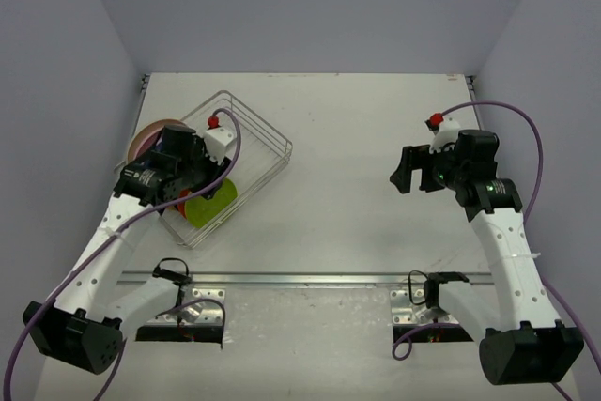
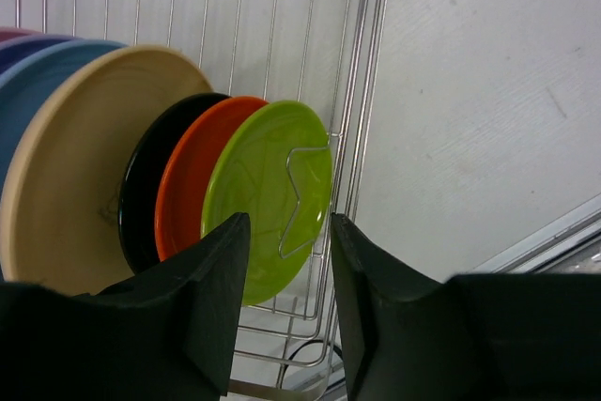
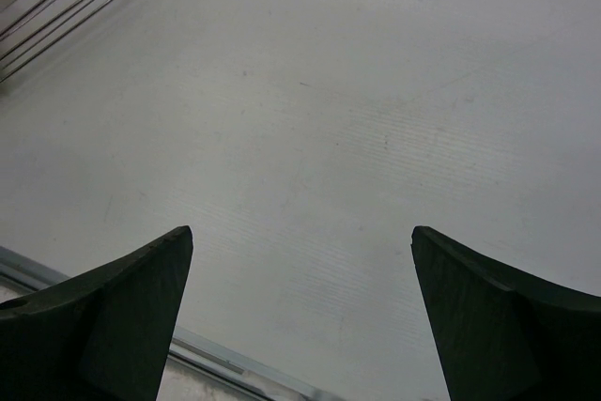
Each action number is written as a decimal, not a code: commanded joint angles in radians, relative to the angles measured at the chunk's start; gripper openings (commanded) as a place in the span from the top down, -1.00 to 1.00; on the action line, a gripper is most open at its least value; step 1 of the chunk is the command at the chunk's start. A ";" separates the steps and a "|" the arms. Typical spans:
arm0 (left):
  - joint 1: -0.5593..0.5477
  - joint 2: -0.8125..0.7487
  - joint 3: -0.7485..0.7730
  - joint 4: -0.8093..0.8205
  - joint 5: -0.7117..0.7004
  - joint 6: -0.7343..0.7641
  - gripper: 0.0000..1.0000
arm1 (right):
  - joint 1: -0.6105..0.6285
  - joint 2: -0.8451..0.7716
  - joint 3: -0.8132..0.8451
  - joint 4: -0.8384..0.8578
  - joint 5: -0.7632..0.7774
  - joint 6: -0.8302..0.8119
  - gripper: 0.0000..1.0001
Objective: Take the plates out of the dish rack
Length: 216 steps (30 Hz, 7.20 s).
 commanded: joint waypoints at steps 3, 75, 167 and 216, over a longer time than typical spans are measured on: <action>-0.006 0.062 -0.006 0.035 -0.126 -0.023 0.34 | -0.001 0.003 0.010 0.007 -0.044 -0.023 -0.98; 0.080 0.284 -0.060 0.093 -0.074 -0.017 0.49 | -0.003 0.007 0.002 -0.012 -0.087 -0.035 -0.97; -0.006 0.240 0.352 0.201 0.104 -0.262 -0.96 | 0.118 1.195 0.913 0.234 -0.154 0.344 1.00; 0.054 0.268 0.141 0.007 -0.181 -0.076 0.33 | 0.127 0.731 0.640 0.132 -0.028 0.063 -0.98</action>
